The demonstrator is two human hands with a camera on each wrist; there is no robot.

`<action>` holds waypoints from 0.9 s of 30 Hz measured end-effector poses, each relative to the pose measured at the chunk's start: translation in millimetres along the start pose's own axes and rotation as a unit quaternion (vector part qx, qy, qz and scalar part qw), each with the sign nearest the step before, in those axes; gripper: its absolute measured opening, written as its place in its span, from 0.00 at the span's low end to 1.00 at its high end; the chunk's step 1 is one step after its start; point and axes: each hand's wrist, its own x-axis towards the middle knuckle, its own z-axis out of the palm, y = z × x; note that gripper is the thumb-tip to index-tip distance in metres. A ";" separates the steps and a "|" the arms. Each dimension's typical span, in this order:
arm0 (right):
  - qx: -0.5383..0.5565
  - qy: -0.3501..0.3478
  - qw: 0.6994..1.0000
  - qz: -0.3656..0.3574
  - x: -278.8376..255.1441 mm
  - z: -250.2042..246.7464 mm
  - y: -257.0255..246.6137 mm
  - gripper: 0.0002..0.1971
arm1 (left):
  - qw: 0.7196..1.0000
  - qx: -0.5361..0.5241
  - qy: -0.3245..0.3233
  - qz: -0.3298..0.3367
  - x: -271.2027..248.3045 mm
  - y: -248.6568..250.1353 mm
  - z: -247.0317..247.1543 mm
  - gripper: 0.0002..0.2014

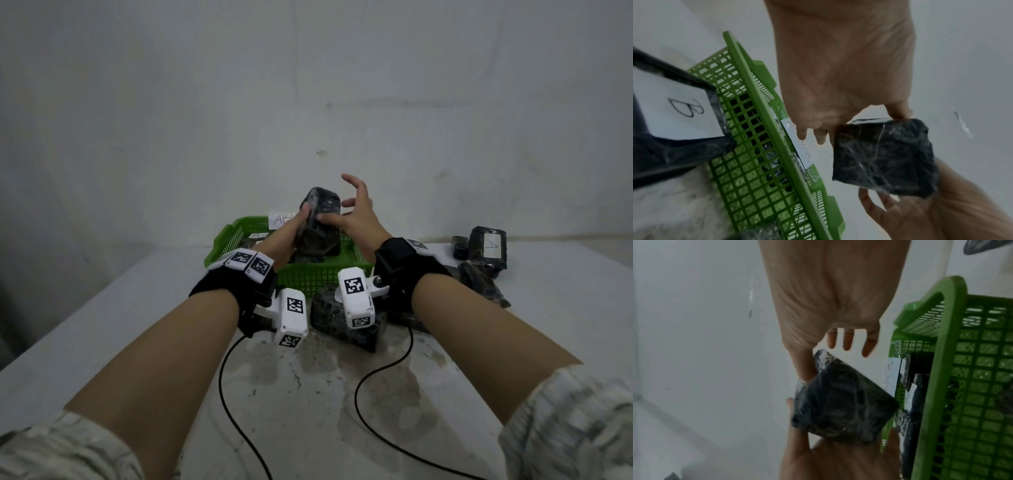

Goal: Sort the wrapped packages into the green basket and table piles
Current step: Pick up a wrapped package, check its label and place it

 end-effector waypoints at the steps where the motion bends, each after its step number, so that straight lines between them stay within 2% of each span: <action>1: 0.017 -0.001 1.000 0.022 0.3 2.0 0.0 0.42 | 1.000 -0.020 -0.008 0.000 -0.1 -1.2 1.0 0.29; 3: 0.065 -0.007 0.997 0.049 0.6 2.5 0.6 0.44 | 0.999 -0.043 -0.010 0.001 -0.3 -1.9 1.5 0.29; 5: 0.060 -0.004 0.998 0.036 0.8 0.0 1.2 0.44 | 0.999 -0.046 -0.010 0.001 1.5 -2.3 1.4 0.27; 9: 0.059 -0.029 0.997 0.027 -0.7 2.3 0.7 0.42 | 0.994 -0.098 0.052 -0.016 7.4 -0.7 -2.7 0.22; 12: 0.053 -0.106 0.993 0.022 -6.0 5.0 -3.3 0.36 | 0.983 -0.164 0.079 -0.016 9.4 -0.1 -12.6 0.27; 14: 0.012 -0.164 0.986 0.006 -9.3 9.4 -4.5 0.33 | 0.981 -0.183 0.059 -0.008 6.8 3.0 -17.4 0.29; 15: -0.004 -0.168 0.986 -0.002 -9.6 12.9 -5.1 0.31 | 0.981 -0.188 0.052 -0.007 6.0 3.3 -20.3 0.30; 17: 0.005 -0.129 0.992 0.009 -5.5 20.3 -5.7 0.22 | 0.980 -0.185 0.066 -0.001 4.0 3.5 -25.3 0.30; 19: 0.078 -0.102 0.990 0.063 -0.4 27.2 -5.6 0.12 | 0.981 -0.158 0.109 -0.006 2.1 3.0 -33.3 0.31; 21: 0.108 -0.089 0.987 0.074 6.0 30.9 -1.7 0.10 | 0.977 -0.132 0.166 -0.027 3.4 0.6 -47.4 0.33; 22: 0.079 -0.085 0.992 0.048 8.3 32.1 0.6 0.13 | 0.974 -0.129 0.185 -0.037 2.5 -0.2 -53.7 0.34; 24: -0.039 -0.095 0.994 -0.048 9.3 35.7 4.3 0.18 | 0.973 -0.140 0.177 -0.053 1.3 -1.9 -65.7 0.34; 25: -0.106 -0.111 0.984 -0.089 9.3 38.7 4.4 0.19 | 0.975 -0.148 0.156 -0.057 0.6 -2.1 -70.1 0.33; 27: -0.191 -0.155 0.961 -0.126 10.9 43.5 3.9 0.20 | 0.977 -0.165 0.124 -0.056 -1.1 -1.9 -77.8 0.28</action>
